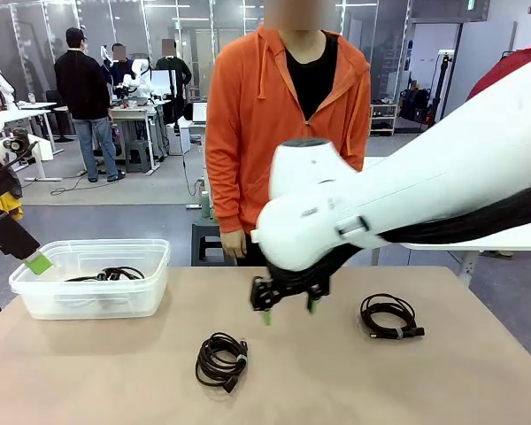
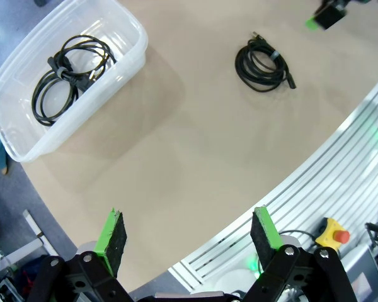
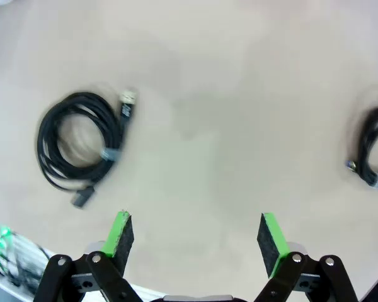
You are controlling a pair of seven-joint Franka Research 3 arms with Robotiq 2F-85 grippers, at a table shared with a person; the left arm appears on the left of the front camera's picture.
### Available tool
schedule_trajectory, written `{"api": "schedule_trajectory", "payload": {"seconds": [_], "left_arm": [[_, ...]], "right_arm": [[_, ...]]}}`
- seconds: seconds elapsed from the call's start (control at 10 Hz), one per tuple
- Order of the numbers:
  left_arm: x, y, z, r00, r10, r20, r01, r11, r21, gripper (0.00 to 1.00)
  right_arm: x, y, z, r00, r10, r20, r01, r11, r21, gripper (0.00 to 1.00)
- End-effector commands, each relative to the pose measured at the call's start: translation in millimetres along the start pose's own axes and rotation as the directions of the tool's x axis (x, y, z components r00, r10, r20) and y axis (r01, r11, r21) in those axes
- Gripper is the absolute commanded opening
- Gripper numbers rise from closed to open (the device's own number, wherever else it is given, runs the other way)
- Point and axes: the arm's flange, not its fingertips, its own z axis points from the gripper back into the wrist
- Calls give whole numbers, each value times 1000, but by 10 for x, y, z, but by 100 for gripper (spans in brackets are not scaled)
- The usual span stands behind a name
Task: Organize and store the cables.
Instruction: Place the USB Extension Cable into the Organizing box.
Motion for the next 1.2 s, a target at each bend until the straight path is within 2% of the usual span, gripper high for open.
{"api": "schedule_trajectory", "payload": {"seconds": [0.0, 0.4, 0.5, 0.6, 0.8, 0.9, 1.0, 1.1], "left_arm": [[15, -8, 12, 1000, 3, -5, -2, 1000, 14, 100], [15, -8, 12, 1000, 3, -5, -2, 1000, 14, 100], [15, -8, 12, 1000, 3, -5, -2, 1000, 14, 100], [15, -8, 12, 1000, 3, -5, -2, 1000, 14, 100], [15, -8, 12, 1000, 3, -5, -2, 1000, 14, 100], [15, -8, 12, 1000, 3, -5, -2, 1000, 14, 100], [15, -8, 12, 1000, 3, -5, -2, 1000, 14, 100], [15, -8, 12, 1000, 3, -5, -2, 1000, 14, 100]], "right_arm": [[-339, -565, 199, 997, 74, 6, -74, 997, -3, 100], [-1094, -1738, 303, 978, 202, 51, -201, 979, -26, 100], [-1272, -1956, 307, 971, 224, 86, -226, 974, 15, 100], [-1448, -2116, 289, 960, 261, 103, -263, 965, 8, 100], [-1710, -2415, 354, 955, 254, 151, -263, 964, 41, 100], [-1802, -2530, 377, 951, 262, 166, -280, 955, 97, 100], [-1385, -2360, 450, 963, 246, 111, -248, 969, 3, 100], [-1385, -2360, 450, 963, 246, 111, -248, 969, 3, 100]]}}
